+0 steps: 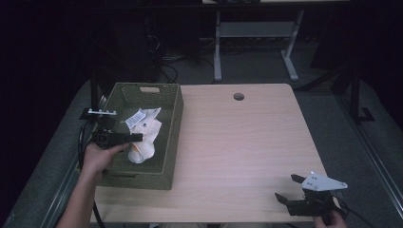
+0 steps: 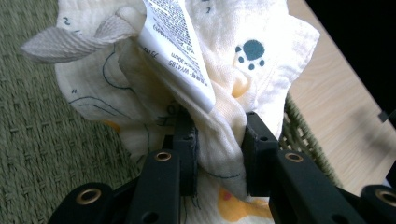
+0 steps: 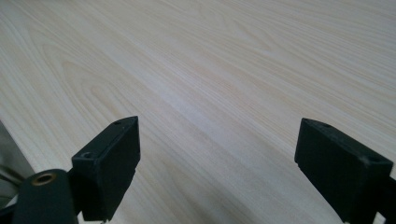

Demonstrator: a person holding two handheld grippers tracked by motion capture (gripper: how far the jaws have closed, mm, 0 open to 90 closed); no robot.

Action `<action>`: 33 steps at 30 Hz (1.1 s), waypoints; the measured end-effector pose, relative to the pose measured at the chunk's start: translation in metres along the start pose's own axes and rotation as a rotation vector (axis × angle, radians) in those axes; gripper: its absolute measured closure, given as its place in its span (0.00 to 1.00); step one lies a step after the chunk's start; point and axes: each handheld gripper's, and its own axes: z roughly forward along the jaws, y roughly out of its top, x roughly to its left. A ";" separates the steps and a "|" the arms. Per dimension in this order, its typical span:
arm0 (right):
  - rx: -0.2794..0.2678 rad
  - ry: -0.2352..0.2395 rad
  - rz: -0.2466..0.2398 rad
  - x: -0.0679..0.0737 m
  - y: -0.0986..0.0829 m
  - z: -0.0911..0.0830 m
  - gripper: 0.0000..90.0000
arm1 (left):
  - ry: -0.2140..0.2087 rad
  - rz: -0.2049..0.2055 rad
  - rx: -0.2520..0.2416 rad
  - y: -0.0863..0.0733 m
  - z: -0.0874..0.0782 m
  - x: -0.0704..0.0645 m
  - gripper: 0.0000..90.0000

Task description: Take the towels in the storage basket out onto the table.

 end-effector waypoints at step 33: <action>-0.023 0.005 0.014 -0.001 0.000 -0.004 0.15 | -0.259 -0.107 -0.180 0.002 -0.023 0.006 0.79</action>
